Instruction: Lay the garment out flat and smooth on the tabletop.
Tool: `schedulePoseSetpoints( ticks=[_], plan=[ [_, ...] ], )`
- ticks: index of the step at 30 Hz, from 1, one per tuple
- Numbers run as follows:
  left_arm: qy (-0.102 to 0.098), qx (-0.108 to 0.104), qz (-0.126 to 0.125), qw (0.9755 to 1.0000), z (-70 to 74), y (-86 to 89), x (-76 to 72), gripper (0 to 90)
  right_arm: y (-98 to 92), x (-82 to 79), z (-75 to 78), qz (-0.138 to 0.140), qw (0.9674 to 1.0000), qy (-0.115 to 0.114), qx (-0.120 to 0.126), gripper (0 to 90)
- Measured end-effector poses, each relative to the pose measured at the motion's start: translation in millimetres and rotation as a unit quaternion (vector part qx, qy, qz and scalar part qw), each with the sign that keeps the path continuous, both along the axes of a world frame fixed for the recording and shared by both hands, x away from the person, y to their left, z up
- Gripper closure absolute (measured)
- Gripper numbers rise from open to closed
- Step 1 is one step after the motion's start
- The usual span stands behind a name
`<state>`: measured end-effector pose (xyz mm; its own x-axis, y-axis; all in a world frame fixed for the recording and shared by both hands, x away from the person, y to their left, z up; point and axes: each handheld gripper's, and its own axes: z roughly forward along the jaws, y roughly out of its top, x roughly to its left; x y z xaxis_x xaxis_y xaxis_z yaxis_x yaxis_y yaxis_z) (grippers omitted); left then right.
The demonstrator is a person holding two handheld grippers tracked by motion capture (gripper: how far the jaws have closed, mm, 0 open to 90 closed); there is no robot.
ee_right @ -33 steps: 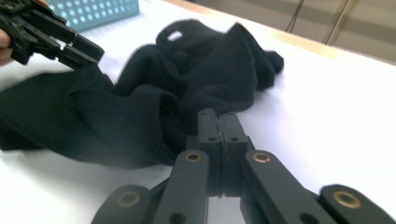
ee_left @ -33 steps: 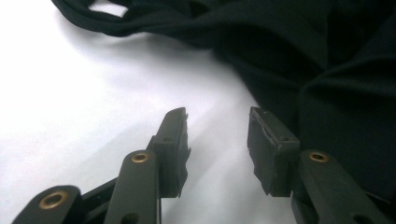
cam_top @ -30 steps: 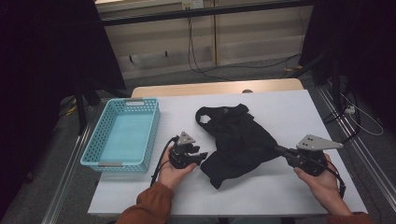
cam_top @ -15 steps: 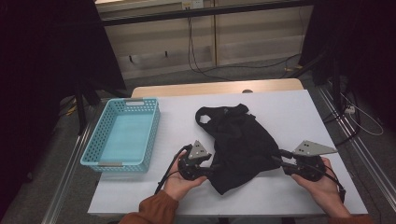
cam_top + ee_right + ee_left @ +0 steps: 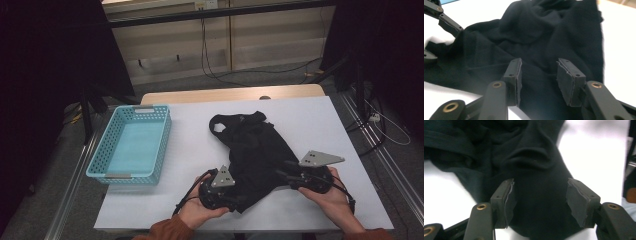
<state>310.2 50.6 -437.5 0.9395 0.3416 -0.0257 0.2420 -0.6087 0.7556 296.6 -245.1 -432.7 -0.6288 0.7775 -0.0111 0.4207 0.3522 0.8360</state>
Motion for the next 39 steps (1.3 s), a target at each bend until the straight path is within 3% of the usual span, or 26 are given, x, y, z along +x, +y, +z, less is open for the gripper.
schedulePoseSetpoints(
  ticks=[5, 9, 11, 13, 15, 16, 23, 25, 28, 31, 33, 36, 39],
  plan=[
    [0.009, 0.003, 0.008, 0.9999, -2.0, 6.0, 2.2, 43.5, 7.8, 11.3, -13.5, 0.006, 0.999, 0.037, -0.025, 52.7],
    [0.026, 0.016, 0.013, 0.9995, -9.8, 6.8, 7.6, 44.3, 5.3, 12.8, -18.0, 0.003, 0.9981, 0.058, -0.024, 53.2],
    [0.033, 0.022, 0.014, 0.9991, -11.6, 5.8, 6.8, 58.0, 5.9, 11.8, -18.8, 0.018, 0.9977, 0.063, -0.021, 62.2],
    [0.025, 0.031, 0.007, 0.9992, -10.6, 6.8, 7.5, 76.0, 7.5, 10.3, -18.4, 0.026, 0.9975, 0.059, -0.028, 75.3],
    [0.034, 0.015, 0.02, 0.9991, -10.4, 10.1, 12.3, 85.1, 7.4, 9.6, -16.9, 0.031, 0.9978, 0.052, -0.027, 80.0],
    [0.032, 0.019, 0.024, 0.999, -8.6, 13.8, 16.5, 86.0, 6.8, 9.3, -15.8, 0.029, 0.9981, 0.048, -0.026, 82.1],
    [0.018, -0.009, 0.076, 0.9969, 5.5, 36.5, 36.1, 86.8, -1.4, 12.5, -8.7, -0.009, 0.9997, 0.018, -0.017, 84.3],
    [0.004, -0.008, 0.089, 0.996, 8.8, 40.7, 41.2, 86.9, -3.0, 16.0, -5.7, -0.021, 0.9997, 0.007, -0.01, 84.7],
    [-0.009, -0.019, 0.106, 0.9942, 16.4, 50.2, 49.0, 87.0, -3.2, 20.7, -1.4, -0.035, 0.9993, -0.007, -0.003, 84.9],
    [-0.01, -0.038, 0.122, 0.9918, 21.0, 59.8, 54.6, 87.0, -2.1, 22.5, 1.8, -0.037, 0.9992, -0.013, 0.002, 85.0],
    [-0.002, -0.047, 0.118, 0.9919, 21.6, 62.1, 53.2, 87.0, -0.6, 20.3, 2.6, -0.028, 0.9995, -0.012, 0.005, 85.0],
    [-0.013, -0.034, 0.097, 0.9946, 20.0, 60.2, 43.6, 86.7, 2.5, 12.3, 2.9, -0.012, 0.9999, -0.01, 0.002, 84.9],
    [-0.007, -0.028, 0.081, 0.9963, 17.0, 58.8, 32.2, 85.6, 2.0, 0.3, 1.6, 0.007, 1.0, -0.002, -0.004, 84.8]
  ],
)
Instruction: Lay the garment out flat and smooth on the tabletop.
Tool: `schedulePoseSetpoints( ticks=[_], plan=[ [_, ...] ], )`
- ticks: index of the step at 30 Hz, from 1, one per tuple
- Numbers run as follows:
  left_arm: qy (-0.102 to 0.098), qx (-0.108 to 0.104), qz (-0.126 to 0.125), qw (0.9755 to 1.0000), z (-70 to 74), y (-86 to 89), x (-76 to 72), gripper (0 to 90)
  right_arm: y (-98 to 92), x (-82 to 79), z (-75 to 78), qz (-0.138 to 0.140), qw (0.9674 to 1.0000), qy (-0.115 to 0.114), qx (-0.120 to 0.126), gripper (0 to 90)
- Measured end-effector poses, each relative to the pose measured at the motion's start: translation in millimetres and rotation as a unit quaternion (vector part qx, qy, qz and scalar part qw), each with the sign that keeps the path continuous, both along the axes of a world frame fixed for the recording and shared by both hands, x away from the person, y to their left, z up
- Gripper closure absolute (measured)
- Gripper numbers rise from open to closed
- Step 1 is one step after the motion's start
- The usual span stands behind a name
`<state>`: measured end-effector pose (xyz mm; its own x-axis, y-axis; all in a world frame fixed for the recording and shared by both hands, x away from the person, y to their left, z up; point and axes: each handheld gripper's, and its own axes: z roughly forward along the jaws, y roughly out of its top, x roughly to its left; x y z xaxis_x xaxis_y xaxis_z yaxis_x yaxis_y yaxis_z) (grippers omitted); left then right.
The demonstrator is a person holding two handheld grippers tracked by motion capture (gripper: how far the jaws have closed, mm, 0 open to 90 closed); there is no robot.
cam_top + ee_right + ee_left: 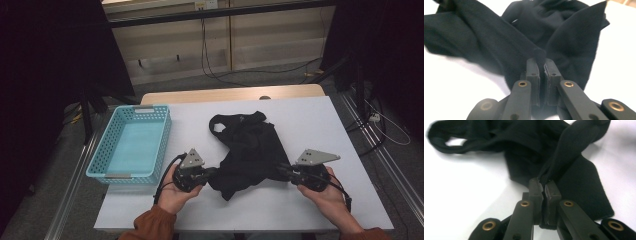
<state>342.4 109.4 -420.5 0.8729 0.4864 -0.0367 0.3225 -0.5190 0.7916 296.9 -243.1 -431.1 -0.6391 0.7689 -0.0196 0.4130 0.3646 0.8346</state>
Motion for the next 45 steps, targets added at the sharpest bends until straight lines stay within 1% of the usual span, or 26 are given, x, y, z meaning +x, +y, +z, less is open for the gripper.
schedulePoseSetpoints(
  ticks=[1, 2, 3, 7, 9, 12, 14, 15, 17, 20, 22, 23, 25, 26, 28, 30, 31, 32, 34, 35, 38, 41, 42, 43, 44, 45],
  plan=[
    [0.001, 0.001, -0.006, 1.0, -0.6, 0.3, -3.7, 85.0, -1.1, -4.7, -0.8, 0.003, 1.0, 0.002, -0.003, 84.7],
    [0.007, -0.004, -0.012, 0.9999, -1.7, 0.6, -7.8, 84.0, -2.4, -9.6, -1.6, 0.004, 1.0, 0.006, -0.005, 84.4],
    [0.011, -0.002, -0.019, 0.9998, -2.8, 0.7, -12.1, 83.2, -4.0, -14.0, -2.4, 0.005, 0.9999, 0.009, -0.005, 84.0],
    [0.012, 0.014, -0.045, 0.9988, -8.7, -1.2, -29.3, 79.9, -8.3, -31.6, -6.5, 0.011, 0.9996, 0.025, -0.006, 82.1],
    [0.015, 0.014, -0.054, 0.9983, -9.9, -2.6, -35.0, 77.4, -7.3, -39.5, -8.6, 0.015, 0.9993, 0.035, -0.009, 79.1],
    [0.024, 0.009, -0.061, 0.9978, -11.1, -3.2, -41.7, 72.9, -4.2, -48.3, -9.4, 0.021, 0.9988, 0.042, -0.016, 71.6],
    [0.029, 0.007, -0.068, 0.9972, -10.6, -3.0, -45.0, 68.7, -3.4, -52.9, -8.4, 0.023, 0.9988, 0.043, -0.011, 67.2],
    [0.03, 0.003, -0.069, 0.9971, -10.0, -2.8, -46.2, 66.5, -3.6, -54.7, -7.7, 0.024, 0.9988, 0.042, -0.011, 66.2],
    [0.032, -0.006, -0.068, 0.9972, -7.5, -2.1, -47.4, 61.2, -4.8, -56.8, -6.0, 0.025, 0.9991, 0.036, -0.001, 62.9],
    [0.03, -0.024, -0.065, 0.9971, -3.3, 0.4, -46.0, 57.3, -8.4, -57.2, -2.0, 0.018, 0.9994, 0.023, 0.016, 58.8],
    [0.029, -0.028, -0.058, 0.9975, -1.3, 2.6, -42.9, 55.3, -11.4, -56.3, 0.6, 0.01, 0.9995, 0.015, 0.028, 58.4],
    [0.031, -0.031, -0.053, 0.9976, -1.0, 3.6, -40.5, 54.3, -12.7, -55.0, 1.2, 0.002, 0.9995, 0.012, 0.029, 59.2],
    [0.029, -0.032, -0.044, 0.9981, -0.5, 6.4, -35.1, 54.0, -14.2, -50.4, 0.4, -0.009, 0.9996, 0.015, 0.024, 61.0],
    [0.029, -0.036, -0.038, 0.9982, -0.4, 8.0, -32.0, 54.1, -14.3, -47.6, -0.5, -0.014, 0.9995, 0.019, 0.021, 61.9],
    [0.029, -0.042, -0.024, 0.9984, 0.5, 12.5, -25.6, 54.9, -13.4, -42.7, -2.3, -0.014, 0.9995, 0.026, 0.014, 63.3],
    [0.028, -0.046, -0.01, 0.9985, 0.4, 16.9, -19.2, 56.2, -10.3, -40.2, -4.2, -0.004, 0.9994, 0.033, 0.009, 64.0],
    [0.032, -0.047, -0.002, 0.9984, -0.4, 18.6, -15.6, 58.0, -8.0, -39.6, -5.5, 0.001, 0.9993, 0.037, 0.004, 64.1],
    [0.038, -0.046, 0.005, 0.9982, -1.6, 19.3, -11.5, 58.6, -5.2, -38.9, -7.1, 0.006, 0.9991, 0.043, -0.002, 64.1],
    [0.039, -0.038, 0.014, 0.9984, -5.1, 17.0, -4.8, 60.6, 1.5, -36.7, -10.4, 0.018, 0.9984, 0.051, -0.015, 64.2],
    [0.044, -0.035, 0.013, 0.9984, -7.1, 14.1, -1.4, 60.5, 4.9, -35.3, -11.6, 0.026, 0.998, 0.055, -0.02, 64.3],
    [0.041, -0.009, 0.007, 0.9991, -13.7, 0.8, 3.9, 60.1, 15.6, -31.9, -14.6, 0.046, 0.9967, 0.061, -0.028, 64.1],
    [0.029, 0.004, -0.005, 0.9995, -14.9, -12.6, 5.9, 59.5, 29.3, -32.0, -16.0, 0.075, 0.995, 0.058, -0.032, 62.2],
    [0.023, 0.002, -0.013, 0.9997, -13.5, -16.9, 5.8, 60.2, 34.3, -32.0, -16.7, 0.086, 0.9939, 0.059, -0.034, 61.3],
    [0.021, 0.0, -0.027, 0.9994, -11.3, -21.7, 5.5, 64.1, 39.7, -31.9, -17.9, 0.094, 0.9931, 0.06, -0.037, 60.2],
    [0.014, 0.003, -0.034, 0.9993, -9.8, -27.1, 5.0, 68.2, 45.0, -31.2, -19.5, 0.101, 0.9921, 0.061, -0.041, 58.8],
    [0.008, 0.009, -0.037, 0.9992, -10.0, -33.0, 4.8, 69.3, 50.2, -30.5, -21.3, 0.108, 0.991, 0.065, -0.045, 57.1]
  ],
)
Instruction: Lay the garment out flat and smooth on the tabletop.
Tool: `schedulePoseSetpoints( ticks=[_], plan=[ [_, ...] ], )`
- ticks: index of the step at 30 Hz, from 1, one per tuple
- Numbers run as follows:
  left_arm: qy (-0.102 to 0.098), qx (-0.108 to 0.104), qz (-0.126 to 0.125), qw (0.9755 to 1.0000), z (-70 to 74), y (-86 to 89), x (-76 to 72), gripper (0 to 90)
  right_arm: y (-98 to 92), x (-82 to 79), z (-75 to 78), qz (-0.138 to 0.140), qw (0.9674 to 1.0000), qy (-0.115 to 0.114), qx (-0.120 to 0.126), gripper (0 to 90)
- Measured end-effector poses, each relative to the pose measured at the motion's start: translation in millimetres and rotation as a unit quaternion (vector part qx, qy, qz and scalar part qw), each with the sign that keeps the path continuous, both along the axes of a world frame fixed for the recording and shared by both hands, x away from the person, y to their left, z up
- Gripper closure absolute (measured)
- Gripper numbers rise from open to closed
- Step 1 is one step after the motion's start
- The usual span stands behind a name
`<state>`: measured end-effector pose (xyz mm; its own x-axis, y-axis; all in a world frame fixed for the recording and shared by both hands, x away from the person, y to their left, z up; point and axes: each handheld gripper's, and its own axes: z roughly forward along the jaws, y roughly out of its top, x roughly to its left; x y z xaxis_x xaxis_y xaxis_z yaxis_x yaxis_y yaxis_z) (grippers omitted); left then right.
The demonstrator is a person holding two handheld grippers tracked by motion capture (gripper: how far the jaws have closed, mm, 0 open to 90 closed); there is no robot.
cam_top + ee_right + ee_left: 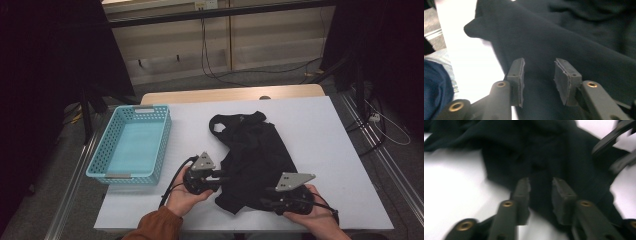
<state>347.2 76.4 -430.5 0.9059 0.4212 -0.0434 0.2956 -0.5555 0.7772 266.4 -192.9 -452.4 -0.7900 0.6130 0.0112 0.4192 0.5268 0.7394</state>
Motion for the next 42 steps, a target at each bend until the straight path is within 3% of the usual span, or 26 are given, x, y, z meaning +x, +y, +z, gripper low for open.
schedulePoseSetpoints(
  ticks=[3, 5, 6, 8, 11, 14, 15, 18, 24, 28, 33, 36, 39, 42],
  plan=[
    [-0.003, 0.021, -0.003, 0.9998, -8.7, -13.5, 3.8, 68.6, 13.2, 0.8, -4.8, 0.019, 0.9997, 0.01, -0.012, 49.7],
    [-0.011, 0.033, 0.007, 0.9994, -17.8, -19.8, 7.0, 62.7, 18.5, -1.1, -6.5, 0.028, 0.9993, 0.006, -0.022, 48.8],
    [-0.019, 0.05, 0.002, 0.9986, -20.6, -21.2, 8.2, 61.2, 19.6, -1.7, -7.0, 0.033, 0.9991, 0.006, -0.025, 49.0],
    [-0.015, 0.051, 0.001, 0.9986, -24.0, -22.4, 7.9, 57.7, 19.9, -2.6, -8.6, 0.035, 0.9989, 0.003, -0.032, 50.2],
    [-0.015, 0.06, 0.0, 0.9981, -24.7, -21.9, 6.8, 54.8, 16.9, -1.9, -8.3, 0.031, 0.9991, 0.005, -0.03, 62.1],
    [-0.014, 0.059, 0.001, 0.9981, -25.4, -20.4, 7.9, 55.5, 9.9, 0.3, -7.2, 0.023, 0.9992, 0.007, -0.031, 80.9],
    [-0.008, 0.051, 0.005, 0.9987, -25.9, -19.5, 8.0, 56.5, 7.2, 0.7, -6.9, 0.022, 0.9992, 0.01, -0.031, 83.9],
    [-0.009, 0.061, 0.01, 0.998, -25.8, -13.1, 11.4, 65.4, 0.7, -1.3, -6.1, 0.018, 0.9993, 0.013, -0.032, 86.0],
    [0.019, 0.048, 0.012, 0.9986, -19.8, -2.3, 13.8, 85.9, -12.4, -11.3, -3.2, 0.011, 0.9988, 0.013, -0.045, 86.9],
    [0.024, 0.046, 0.025, 0.9983, -16.6, 13.5, 14.4, 88.2, -23.3, -19.6, -1.9, 0.006, 0.9985, 0.013, -0.053, 86.9],
    [0.028, 0.041, 0.033, 0.9982, -13.0, 33.6, 9.5, 88.0, -23.1, -27.3, -1.7, 0.015, 0.9983, 0.016, -0.054, 86.3],
    [0.026, 0.032, 0.035, 0.9985, -10.3, 39.9, 6.4, 84.8, -20.9, -26.9, -1.4, 0.019, 0.9986, 0.015, -0.048, 79.4],
    [0.022, 0.007, 0.041, 0.9989, -4.5, 36.0, 7.3, 73.7, -21.0, -24.2, 1.0, 0.015, 0.9993, 0.01, -0.032, 70.2],
    [0.013, -0.008, 0.029, 0.9994, 2.0, 24.3, 9.0, 67.9, -24.0, -21.5, 5.7, 0.003, 1.0, 0.0, -0.008, 61.8]
  ],
)
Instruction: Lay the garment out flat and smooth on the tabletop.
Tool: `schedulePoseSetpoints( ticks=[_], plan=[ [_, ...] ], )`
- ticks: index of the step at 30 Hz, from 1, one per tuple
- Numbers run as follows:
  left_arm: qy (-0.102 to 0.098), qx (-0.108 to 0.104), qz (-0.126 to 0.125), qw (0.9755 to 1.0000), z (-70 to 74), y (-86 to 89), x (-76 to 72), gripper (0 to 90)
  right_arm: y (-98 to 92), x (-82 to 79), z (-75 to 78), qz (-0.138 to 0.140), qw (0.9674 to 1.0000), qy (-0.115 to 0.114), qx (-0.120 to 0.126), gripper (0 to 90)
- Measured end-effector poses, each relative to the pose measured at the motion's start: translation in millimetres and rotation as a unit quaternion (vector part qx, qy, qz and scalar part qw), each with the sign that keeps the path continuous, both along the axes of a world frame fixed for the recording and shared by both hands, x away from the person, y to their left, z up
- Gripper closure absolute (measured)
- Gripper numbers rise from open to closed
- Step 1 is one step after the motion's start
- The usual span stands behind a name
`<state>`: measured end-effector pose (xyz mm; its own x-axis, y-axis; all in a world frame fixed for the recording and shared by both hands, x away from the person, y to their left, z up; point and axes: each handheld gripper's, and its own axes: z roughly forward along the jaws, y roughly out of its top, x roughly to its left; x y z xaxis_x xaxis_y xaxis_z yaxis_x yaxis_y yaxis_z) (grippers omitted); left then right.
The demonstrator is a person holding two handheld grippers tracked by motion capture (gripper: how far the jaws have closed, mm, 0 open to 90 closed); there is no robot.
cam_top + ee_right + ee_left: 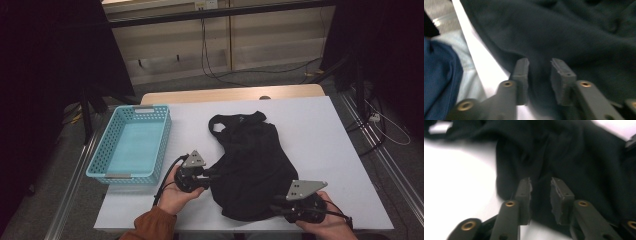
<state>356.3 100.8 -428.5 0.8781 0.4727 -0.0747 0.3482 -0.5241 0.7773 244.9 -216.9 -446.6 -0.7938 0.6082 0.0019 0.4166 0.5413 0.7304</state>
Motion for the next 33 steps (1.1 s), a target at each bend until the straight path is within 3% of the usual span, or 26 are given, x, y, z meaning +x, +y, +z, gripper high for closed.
schedulePoseSetpoints(
  ticks=[4, 8, 10, 12, 15, 16, 17, 21, 23, 27, 30, 33],
  plan=[
    [-0.01, -0.004, -0.018, 0.9998, 4.0, -21.8, 4.8, 64.2, -10.7, 5.9, 7.0, -0.035, 0.9987, -0.014, 0.033, 55.8],
    [-0.006, 0.012, -0.03, 0.9995, -1.3, -41.9, 11.1, 60.4, -26.0, 12.9, 13.1, -0.082, 0.9946, -0.028, 0.057, 57.4],
    [0.0, 0.021, -0.029, 0.9994, -6.2, -50.1, 14.3, 60.4, -32.9, 18.4, 12.4, -0.104, 0.993, -0.026, 0.051, 58.2],
    [0.006, 0.029, -0.034, 0.999, -10.8, -56.1, 15.2, 60.6, -39.3, 24.3, 8.8, -0.124, 0.9917, -0.021, 0.029, 58.9],
    [0.014, 0.043, -0.046, 0.9979, -17.3, -59.1, 14.2, 70.8, -50.6, 31.3, 1.9, -0.151, 0.9885, -0.004, 0.005, 58.4],
    [0.012, 0.054, -0.054, 0.997, -17.8, -58.3, 13.5, 79.7, -54.0, 32.4, 0.7, -0.158, 0.9875, 0.002, 0.001, 58.3],
    [0.01, 0.051, -0.052, 0.9973, -17.9, -57.2, 13.0, 85.3, -57.0, 33.4, -0.1, -0.164, 0.9864, 0.003, -0.005, 57.9],
    [0.017, 0.034, -0.043, 0.9983, -12.6, -46.9, 11.8, 88.6, -62.2, 36.3, -5.2, -0.176, 0.984, 0.021, -0.014, 56.7],
    [0.017, 0.026, -0.04, 0.9987, -10.0, -39.7, 9.9, 88.7, -59.3, 37.8, -9.3, -0.17, 0.9845, 0.034, -0.028, 55.8],
    [0.018, 0.019, -0.033, 0.9991, -4.9, -23.0, 3.2, 88.8, -54.9, 38.5, -9.6, -0.161, 0.9861, 0.032, -0.026, 68.8],
    [0.017, 0.011, -0.024, 0.9995, 0.4, -7.9, -2.2, 88.8, -54.0, 38.6, -8.7, -0.153, 0.9874, 0.029, -0.031, 88.0],
    [0.018, 0.008, -0.016, 0.9997, 2.6, 6.2, -7.7, 88.8, -55.0, 36.7, -6.3, -0.152, 0.9869, 0.011, -0.054, 90.0]
  ],
)
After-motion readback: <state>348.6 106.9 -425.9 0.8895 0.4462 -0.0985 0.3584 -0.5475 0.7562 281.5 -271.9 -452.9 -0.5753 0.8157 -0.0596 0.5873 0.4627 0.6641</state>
